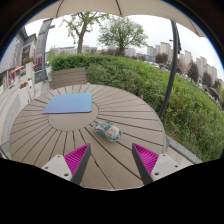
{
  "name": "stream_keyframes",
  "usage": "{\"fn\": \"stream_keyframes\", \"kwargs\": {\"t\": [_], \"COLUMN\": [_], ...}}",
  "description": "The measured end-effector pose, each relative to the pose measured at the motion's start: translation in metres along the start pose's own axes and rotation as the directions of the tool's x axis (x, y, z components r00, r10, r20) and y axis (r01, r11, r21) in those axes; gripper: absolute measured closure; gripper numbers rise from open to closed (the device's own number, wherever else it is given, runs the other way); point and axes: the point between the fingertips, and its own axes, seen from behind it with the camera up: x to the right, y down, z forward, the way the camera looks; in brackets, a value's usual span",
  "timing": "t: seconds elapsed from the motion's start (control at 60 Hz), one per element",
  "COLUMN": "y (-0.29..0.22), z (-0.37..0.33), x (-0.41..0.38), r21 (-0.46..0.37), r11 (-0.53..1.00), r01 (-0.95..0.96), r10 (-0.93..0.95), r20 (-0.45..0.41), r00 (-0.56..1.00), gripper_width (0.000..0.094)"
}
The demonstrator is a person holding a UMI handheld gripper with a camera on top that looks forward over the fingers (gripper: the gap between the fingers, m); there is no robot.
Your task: Arrange mouse
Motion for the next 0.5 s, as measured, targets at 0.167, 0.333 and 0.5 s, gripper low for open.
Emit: {"fn": "stream_keyframes", "kwargs": {"t": [0.167,0.333,0.5], "y": [-0.012,-0.029,-0.045], "z": [0.046,0.083,0.11], "x": [0.011,0.012,0.017], "r21": [-0.003,-0.011,-0.015], "r11": [1.0,1.0,1.0], "r01": [-0.006,-0.025,-0.014], "r10": [0.006,0.025,0.015], "r20": [0.018,0.064,0.069], "r00": [1.0,0.998,0.997], "gripper_width": [0.0087,0.0075,0.0083]}}
